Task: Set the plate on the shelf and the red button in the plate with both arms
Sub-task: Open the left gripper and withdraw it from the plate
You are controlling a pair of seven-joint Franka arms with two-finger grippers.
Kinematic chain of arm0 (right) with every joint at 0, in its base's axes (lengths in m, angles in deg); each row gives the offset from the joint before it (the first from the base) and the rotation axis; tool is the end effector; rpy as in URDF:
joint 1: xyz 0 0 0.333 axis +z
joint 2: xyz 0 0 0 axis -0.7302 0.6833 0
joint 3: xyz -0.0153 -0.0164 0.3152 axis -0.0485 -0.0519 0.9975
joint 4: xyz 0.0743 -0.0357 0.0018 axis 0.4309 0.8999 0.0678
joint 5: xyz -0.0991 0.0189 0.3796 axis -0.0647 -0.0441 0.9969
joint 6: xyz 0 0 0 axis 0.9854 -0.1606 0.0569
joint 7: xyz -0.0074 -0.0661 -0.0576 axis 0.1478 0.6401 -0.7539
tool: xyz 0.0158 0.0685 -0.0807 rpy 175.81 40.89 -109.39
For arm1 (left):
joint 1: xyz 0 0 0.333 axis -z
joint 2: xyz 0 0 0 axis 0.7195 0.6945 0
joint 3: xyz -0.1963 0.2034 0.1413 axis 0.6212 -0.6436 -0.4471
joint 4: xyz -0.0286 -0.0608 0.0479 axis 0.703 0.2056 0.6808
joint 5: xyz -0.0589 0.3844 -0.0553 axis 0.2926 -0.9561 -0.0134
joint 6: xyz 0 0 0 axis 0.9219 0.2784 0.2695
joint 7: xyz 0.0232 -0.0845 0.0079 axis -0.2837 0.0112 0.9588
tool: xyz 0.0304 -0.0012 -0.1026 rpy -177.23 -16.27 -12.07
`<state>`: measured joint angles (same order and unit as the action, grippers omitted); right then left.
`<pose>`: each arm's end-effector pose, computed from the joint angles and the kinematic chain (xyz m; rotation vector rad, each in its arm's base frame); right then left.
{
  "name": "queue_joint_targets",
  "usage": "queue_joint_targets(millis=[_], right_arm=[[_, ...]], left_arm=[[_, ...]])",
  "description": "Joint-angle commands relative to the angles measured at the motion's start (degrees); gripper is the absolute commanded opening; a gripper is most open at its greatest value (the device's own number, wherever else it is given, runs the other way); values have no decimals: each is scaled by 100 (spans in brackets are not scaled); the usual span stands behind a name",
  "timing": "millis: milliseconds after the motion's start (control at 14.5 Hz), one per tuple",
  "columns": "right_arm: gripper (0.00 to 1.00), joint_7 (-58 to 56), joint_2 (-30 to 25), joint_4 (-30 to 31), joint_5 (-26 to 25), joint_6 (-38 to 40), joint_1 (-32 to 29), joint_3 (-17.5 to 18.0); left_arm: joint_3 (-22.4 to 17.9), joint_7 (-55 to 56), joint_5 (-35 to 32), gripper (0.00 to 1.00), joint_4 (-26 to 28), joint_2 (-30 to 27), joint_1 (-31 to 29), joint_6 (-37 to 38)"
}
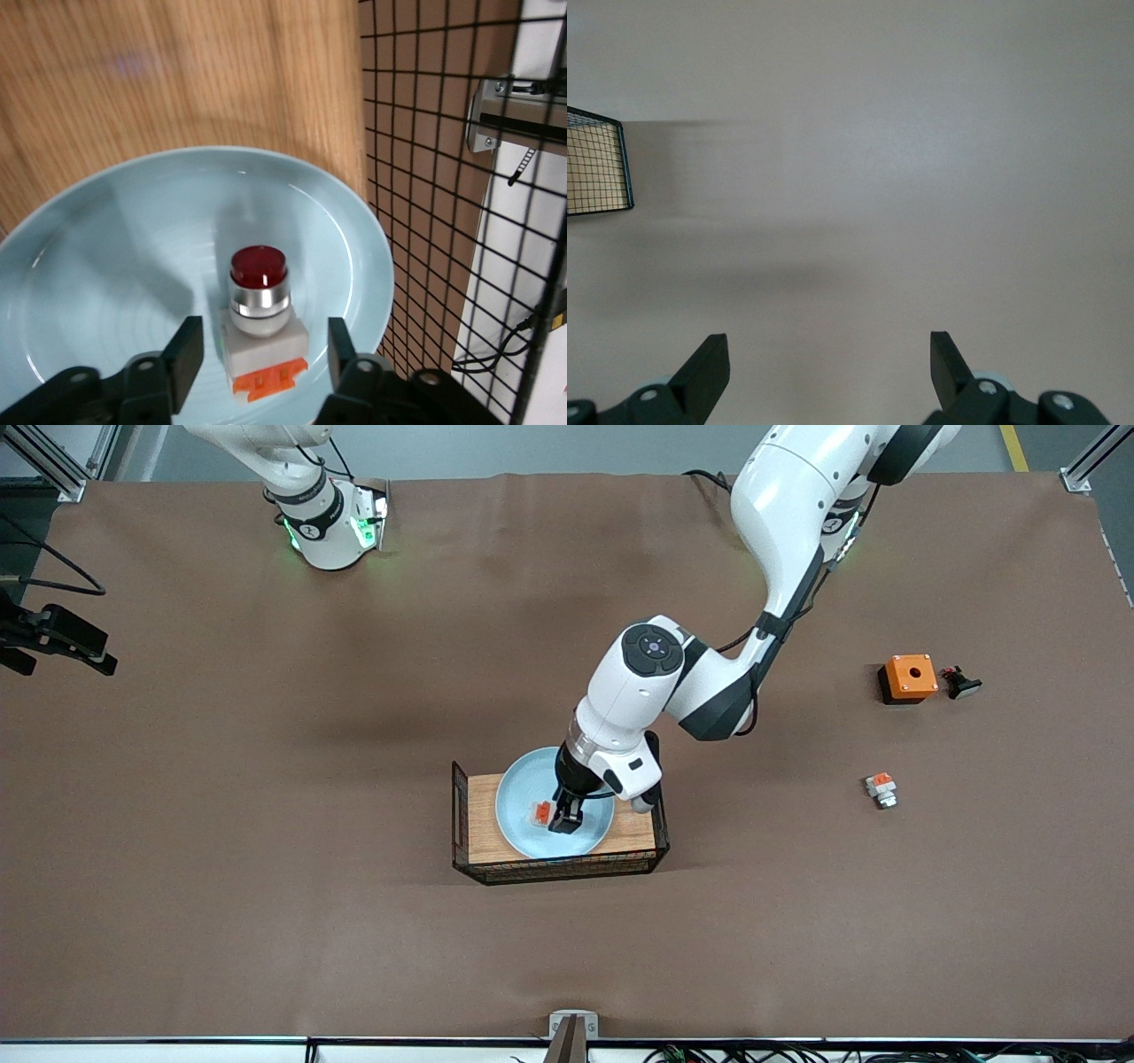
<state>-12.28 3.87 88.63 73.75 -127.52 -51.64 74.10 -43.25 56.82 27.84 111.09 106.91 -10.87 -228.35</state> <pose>0.5525 -0.0300 0.6457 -3.1386 0.0184 -0.0620 0.6017 -0.4989 0.3441 2.0338 1.7294 0.0069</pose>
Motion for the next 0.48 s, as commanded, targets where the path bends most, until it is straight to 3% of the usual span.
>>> queue_joint_targets(millis=[0, 414], right_arm=[[100, -6, 11, -85, -86, -96, -27, 53], [100, -6, 11, -85, -60, -61, -36, 53]], left_arm=[[-51, -25, -127, 100, -113, -39, 19, -20], [-34, -112, -74, 100, 35, -662, -191, 103]])
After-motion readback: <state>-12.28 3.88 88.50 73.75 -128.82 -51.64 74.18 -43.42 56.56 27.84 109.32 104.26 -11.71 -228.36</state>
